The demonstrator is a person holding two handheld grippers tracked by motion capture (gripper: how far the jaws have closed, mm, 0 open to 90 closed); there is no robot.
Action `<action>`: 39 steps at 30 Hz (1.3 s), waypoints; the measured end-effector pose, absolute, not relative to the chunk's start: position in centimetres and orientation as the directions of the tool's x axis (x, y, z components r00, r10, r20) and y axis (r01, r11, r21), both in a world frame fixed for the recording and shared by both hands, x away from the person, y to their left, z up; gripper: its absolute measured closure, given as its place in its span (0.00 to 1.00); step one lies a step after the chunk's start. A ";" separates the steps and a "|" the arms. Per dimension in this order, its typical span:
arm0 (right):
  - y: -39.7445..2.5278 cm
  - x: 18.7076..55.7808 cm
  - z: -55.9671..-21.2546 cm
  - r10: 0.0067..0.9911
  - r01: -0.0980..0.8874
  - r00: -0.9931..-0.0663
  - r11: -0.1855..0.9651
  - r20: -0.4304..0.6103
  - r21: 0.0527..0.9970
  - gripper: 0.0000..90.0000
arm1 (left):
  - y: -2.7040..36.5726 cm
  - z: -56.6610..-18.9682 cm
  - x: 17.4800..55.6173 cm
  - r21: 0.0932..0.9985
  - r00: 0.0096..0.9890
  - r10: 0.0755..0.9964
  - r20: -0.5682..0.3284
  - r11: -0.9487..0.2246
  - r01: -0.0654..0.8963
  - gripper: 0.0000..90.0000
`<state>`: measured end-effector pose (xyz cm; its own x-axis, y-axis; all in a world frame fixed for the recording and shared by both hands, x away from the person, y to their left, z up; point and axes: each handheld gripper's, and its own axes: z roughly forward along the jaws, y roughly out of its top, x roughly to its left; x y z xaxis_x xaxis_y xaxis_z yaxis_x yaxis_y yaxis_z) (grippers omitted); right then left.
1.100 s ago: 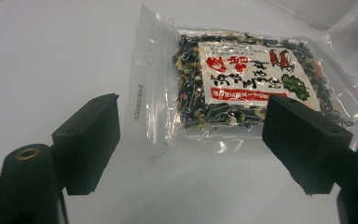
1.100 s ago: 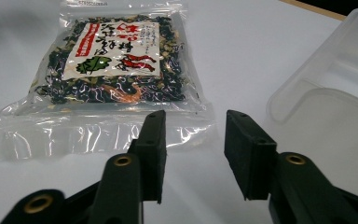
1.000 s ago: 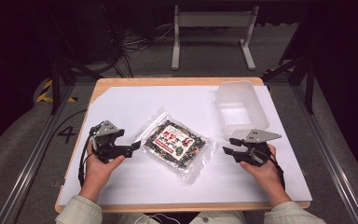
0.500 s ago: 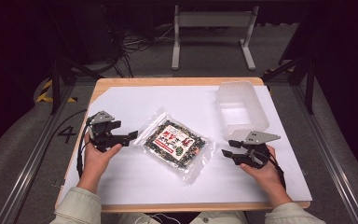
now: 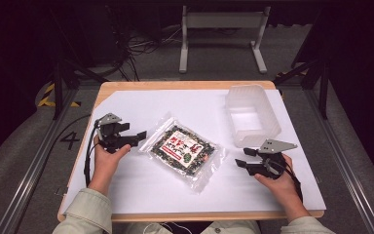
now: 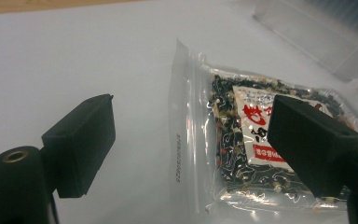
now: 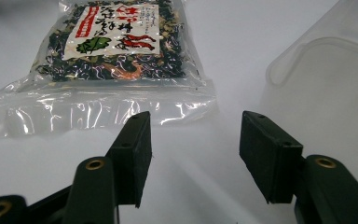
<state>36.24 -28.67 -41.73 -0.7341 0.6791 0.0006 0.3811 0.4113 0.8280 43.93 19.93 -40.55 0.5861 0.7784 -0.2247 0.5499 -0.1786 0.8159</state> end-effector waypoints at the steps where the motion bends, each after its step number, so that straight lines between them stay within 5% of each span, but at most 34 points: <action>1: -28.7 36.2 -41.7 0.680 0.381 -0.733 0.413 -0.002 0.827 0.48 | 19.7 -40.9 44.2 0.805 0.588 0.778 -0.223 -0.193 0.561 0.17; 31: -28.4 36.0 -42.1 0.658 0.361 -0.752 0.448 -0.028 0.818 0.44 | 17.8 -45.0 44.8 0.702 0.625 0.744 -0.235 -0.315 0.639 0.19; 39: -28.4 35.9 -42.2 0.653 0.358 -0.757 0.452 -0.030 0.817 0.43 | 17.9 -44.8 44.5 0.671 0.624 0.735 -0.265 -0.324 0.667 0.31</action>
<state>35.93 -28.36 -42.17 -0.7568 0.6530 -0.0299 0.3581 0.4524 0.8168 44.52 17.90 -44.78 0.6239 0.7351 -0.2652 0.6670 -0.3241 0.6708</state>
